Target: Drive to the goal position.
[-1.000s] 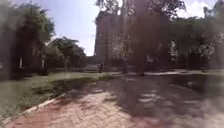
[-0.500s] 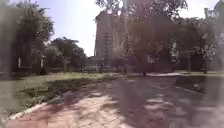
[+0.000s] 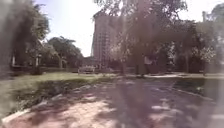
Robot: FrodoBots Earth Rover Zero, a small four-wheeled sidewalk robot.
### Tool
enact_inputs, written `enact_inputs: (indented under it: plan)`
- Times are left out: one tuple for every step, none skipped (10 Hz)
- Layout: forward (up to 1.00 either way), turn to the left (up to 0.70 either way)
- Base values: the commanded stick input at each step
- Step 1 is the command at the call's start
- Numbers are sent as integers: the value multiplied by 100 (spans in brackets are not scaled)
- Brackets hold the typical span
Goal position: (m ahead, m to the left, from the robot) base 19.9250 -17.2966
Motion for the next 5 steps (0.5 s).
enact_inputs:
  plan:
    - [70, -34]
    - [70, -21]
    - [70, -3]
    - [70, 0]
    - [70, 0]
